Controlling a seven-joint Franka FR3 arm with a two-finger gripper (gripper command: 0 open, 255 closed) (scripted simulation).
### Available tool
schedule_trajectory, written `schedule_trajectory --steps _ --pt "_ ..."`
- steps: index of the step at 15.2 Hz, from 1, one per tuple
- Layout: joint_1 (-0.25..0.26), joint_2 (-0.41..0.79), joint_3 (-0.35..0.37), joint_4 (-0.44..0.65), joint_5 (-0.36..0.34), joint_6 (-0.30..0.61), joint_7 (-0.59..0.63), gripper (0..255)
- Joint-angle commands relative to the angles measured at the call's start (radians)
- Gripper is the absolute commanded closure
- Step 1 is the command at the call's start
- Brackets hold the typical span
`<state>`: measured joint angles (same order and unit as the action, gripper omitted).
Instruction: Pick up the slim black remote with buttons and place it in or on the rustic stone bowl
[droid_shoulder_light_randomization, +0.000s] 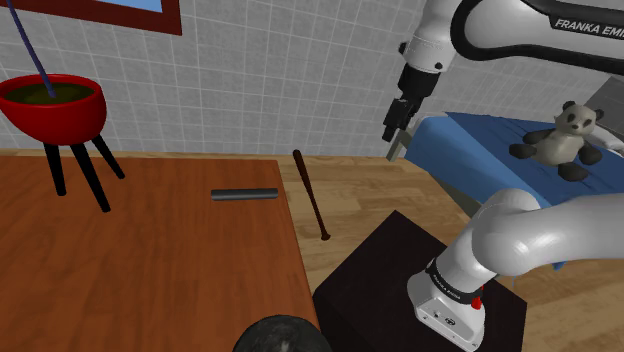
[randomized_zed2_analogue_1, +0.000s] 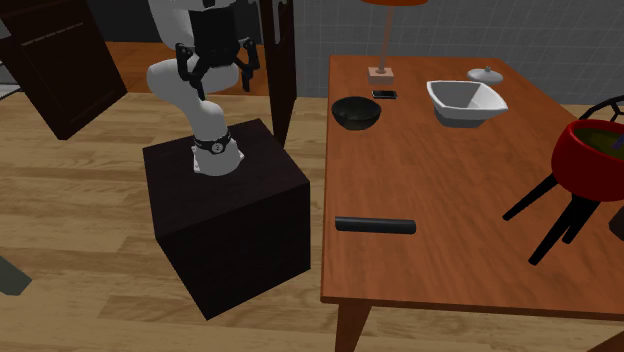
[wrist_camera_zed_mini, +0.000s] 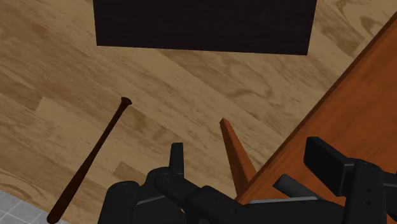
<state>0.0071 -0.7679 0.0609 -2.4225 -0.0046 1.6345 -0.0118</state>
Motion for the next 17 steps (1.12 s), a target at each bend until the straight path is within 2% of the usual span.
schedule_trajectory --steps 1,9,17 --pt "0.000 0.000 0.000 0.000 0.000 0.000 0.000 0" --pt "0.063 0.277 -0.008 0.039 0.011 0.232 -0.154 0" --pt "0.121 0.568 0.008 0.152 0.029 0.402 -0.302 0"
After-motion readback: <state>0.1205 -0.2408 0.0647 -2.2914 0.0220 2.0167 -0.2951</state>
